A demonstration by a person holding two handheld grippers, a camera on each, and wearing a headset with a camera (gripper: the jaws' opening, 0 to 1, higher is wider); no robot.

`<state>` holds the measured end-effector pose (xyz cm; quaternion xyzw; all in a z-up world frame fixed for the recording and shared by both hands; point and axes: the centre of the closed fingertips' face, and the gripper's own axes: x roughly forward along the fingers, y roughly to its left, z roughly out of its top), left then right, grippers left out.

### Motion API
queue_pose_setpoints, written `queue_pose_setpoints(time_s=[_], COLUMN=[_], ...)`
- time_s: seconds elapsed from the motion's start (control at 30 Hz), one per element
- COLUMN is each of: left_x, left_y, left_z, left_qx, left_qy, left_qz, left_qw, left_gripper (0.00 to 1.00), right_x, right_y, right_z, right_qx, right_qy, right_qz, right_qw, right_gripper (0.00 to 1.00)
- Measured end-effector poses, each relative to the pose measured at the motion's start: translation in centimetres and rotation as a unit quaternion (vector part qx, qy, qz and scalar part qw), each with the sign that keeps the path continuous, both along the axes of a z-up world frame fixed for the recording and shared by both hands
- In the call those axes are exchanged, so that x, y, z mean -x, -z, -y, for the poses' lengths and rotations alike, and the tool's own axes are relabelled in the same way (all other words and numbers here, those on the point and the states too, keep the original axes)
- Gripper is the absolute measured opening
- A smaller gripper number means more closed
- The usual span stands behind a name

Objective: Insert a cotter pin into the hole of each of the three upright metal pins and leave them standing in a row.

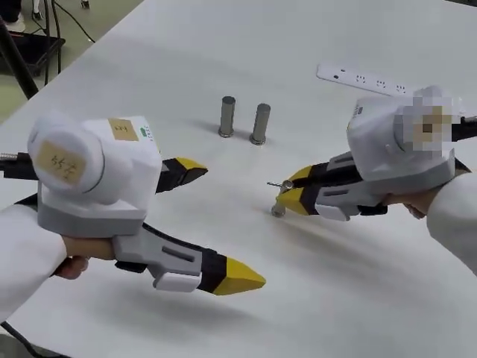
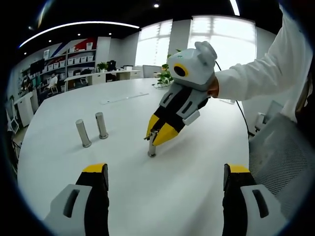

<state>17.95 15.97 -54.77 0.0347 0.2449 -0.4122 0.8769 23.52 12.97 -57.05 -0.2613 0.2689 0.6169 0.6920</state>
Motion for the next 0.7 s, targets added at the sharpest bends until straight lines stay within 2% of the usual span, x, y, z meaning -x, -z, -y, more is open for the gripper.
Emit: queue_pose_setpoints(time_s=[0.13,0.4,0.53,0.7], left_x=[-0.1,0.1,0.1,0.0], left_y=[-0.3,-0.3,0.0,-0.1], left_z=[0.2,0.4,0.3,0.2], left_qx=[0.016,0.016,0.013,0.015], left_qy=[-0.004,-0.003,-0.001,-0.005], left_qz=[-0.003,-0.006,-0.007,-0.008], left_qw=[0.9999,0.9999,0.9999,0.9998], left_gripper=[0.97,0.97,0.97,0.97], right_x=[0.1,0.2,0.1,0.3], right_y=[0.0,-0.1,-0.6,-1.5], right_z=[-0.1,-0.1,-0.3,-0.5], right_qx=[-0.003,-0.01,-0.026,-0.035], right_qy=[0.005,0.002,0.003,0.001], right_qz=[-0.004,-0.002,-0.004,0.006], right_qw=[1.0,0.9999,0.9996,0.9994], right_gripper=[0.04,0.04,0.05,0.17])
